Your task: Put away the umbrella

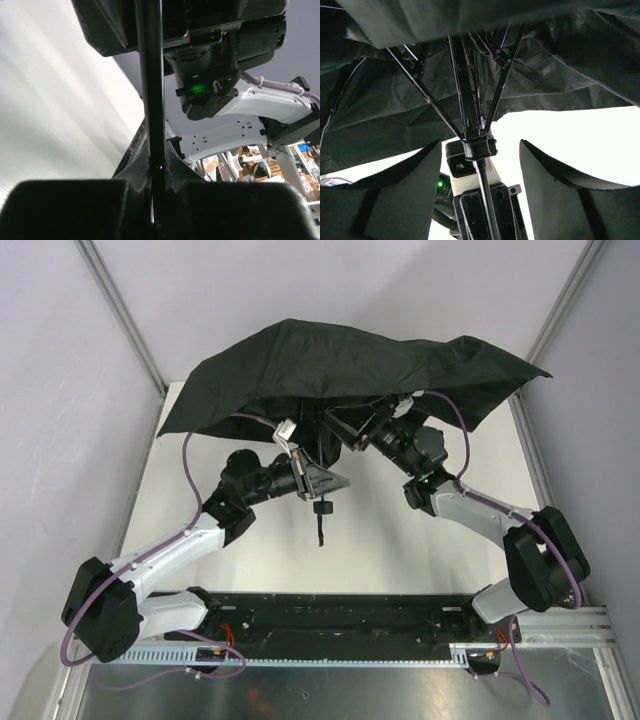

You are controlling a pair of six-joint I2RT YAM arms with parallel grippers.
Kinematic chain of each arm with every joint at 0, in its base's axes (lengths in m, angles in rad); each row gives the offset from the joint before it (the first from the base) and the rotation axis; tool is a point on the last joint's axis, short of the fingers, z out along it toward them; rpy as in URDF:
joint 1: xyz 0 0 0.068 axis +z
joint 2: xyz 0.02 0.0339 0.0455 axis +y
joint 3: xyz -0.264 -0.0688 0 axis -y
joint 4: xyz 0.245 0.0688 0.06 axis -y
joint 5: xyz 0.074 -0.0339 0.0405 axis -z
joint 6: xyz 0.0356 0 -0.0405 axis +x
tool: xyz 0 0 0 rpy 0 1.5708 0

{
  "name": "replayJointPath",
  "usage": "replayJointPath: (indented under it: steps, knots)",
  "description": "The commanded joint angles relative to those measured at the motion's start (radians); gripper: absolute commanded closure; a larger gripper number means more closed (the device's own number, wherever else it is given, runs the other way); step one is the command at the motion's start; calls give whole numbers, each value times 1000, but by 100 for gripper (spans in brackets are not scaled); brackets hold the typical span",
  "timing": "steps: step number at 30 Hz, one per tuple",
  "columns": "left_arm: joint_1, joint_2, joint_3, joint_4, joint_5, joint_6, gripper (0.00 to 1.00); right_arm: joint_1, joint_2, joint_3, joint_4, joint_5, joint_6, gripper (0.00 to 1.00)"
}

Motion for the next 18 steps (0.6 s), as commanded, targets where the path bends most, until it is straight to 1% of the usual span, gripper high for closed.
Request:
replayJointPath:
  steps: [1, 6, 10, 15, 16, 18]
  knots:
    - [-1, -21, 7, 162, 51, 5, 100, 2, 39, 55, 170, -76, 57, 35]
    - [-4, 2, 23, 174, 83, 9, 100, 3, 68, 75, 189, -103, 46, 44]
    - [-8, 13, 20, 178, 89, 8, 100, -1, 88, 105, 185, -121, 25, 50]
    - [-8, 23, 21, 178, 96, 12, 100, -13, 119, 175, 138, -175, -13, 50]
    - [-8, 22, 22, 178, 93, 14, 100, -14, 124, 184, 137, -184, -17, 54]
    - [-5, 18, 25, 177, 87, 18, 100, -17, 128, 191, 133, -199, -42, 69]
